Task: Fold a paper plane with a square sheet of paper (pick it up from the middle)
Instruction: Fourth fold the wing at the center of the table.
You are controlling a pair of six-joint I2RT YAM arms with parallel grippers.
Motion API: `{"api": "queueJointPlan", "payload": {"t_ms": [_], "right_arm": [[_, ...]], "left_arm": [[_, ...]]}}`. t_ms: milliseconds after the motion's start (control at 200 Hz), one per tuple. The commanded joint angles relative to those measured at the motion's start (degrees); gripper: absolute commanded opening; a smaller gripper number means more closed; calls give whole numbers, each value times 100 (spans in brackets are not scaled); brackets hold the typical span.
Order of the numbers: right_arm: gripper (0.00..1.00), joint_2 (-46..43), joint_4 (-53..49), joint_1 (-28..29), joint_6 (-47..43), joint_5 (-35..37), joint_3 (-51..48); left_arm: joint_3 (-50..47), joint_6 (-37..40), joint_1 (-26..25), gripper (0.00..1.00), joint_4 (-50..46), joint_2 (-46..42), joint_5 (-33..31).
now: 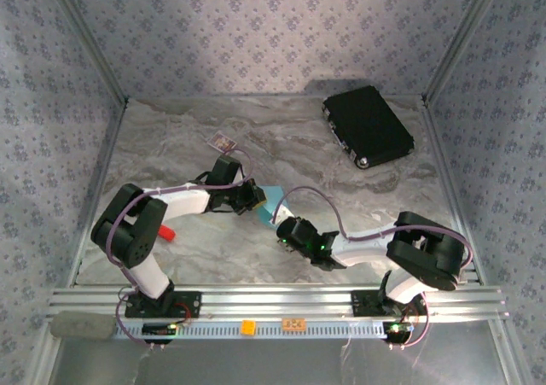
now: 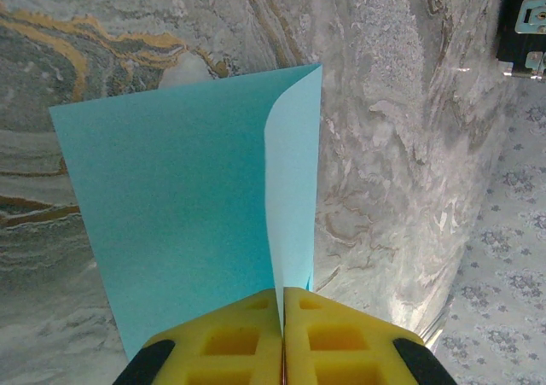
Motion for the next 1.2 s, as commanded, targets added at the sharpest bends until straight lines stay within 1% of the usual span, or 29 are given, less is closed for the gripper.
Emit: {"api": "queueJointPlan", "payload": {"t_ms": [0,170,340,365,410,475,500,530,570,670,715,815,954,1064,1194], "right_arm": [[22,30,76,-35,-91,35,-36],[16,13,76,-46,-78,-1,-34],[10,-5,32,-71,24,-30,-45],[9,0,32,-78,49,-26,-45],[7,-9,17,-103,128,-46,-38],[5,-29,-33,-161,262,-252,6],[4,-31,-38,-196,320,-373,17],[4,-46,-11,-242,410,-542,17],[3,-57,61,-333,530,-781,17],[3,-120,94,-586,794,-1455,62],[2,-168,122,-725,790,-1854,59],[2,-199,105,-1133,1203,-2716,65],[2,-231,40,-1441,1454,-3371,104],[3,-208,101,-1602,1612,-3616,120],[5,-178,146,-1594,1600,-3429,134]], "left_arm": [[113,101,41,8,-114,47,107],[113,110,51,9,-108,43,98],[70,116,62,14,-60,-73,39],[63,121,68,17,-67,-107,23],[40,133,78,26,-92,-181,-31],[-6,159,86,33,-142,-334,-176],[-32,169,86,38,-175,-411,-260],[-47,182,87,46,-228,-507,-357],[-69,223,101,52,-328,-630,-494],[-74,325,107,62,-654,-903,-846],[-93,353,109,62,-745,-1009,-964],[-178,354,122,64,-807,-1185,-1129],[-263,336,148,64,-710,-1272,-1127],[-264,323,144,67,-573,-1240,-995],[-191,251,136,68,-422,-1036,-718]]}}
